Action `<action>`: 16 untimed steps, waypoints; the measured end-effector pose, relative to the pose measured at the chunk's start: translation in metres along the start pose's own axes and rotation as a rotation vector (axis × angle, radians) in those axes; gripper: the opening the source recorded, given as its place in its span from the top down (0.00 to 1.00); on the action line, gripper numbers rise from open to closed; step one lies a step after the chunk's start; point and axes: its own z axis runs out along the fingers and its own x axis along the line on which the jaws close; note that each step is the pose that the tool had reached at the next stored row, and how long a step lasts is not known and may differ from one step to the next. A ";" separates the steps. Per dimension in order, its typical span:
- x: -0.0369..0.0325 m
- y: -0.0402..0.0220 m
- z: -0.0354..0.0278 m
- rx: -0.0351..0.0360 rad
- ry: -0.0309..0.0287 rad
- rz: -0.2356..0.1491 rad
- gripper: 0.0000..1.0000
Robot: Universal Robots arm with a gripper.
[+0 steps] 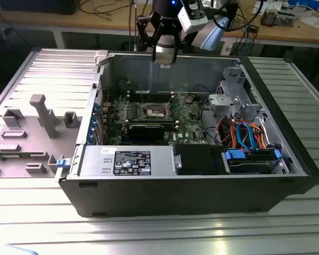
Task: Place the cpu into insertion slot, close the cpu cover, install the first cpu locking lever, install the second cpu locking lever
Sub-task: 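Place the cpu into insertion slot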
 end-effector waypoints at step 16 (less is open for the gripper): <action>-0.0001 -0.0064 0.0011 -0.0007 -0.0036 0.039 0.45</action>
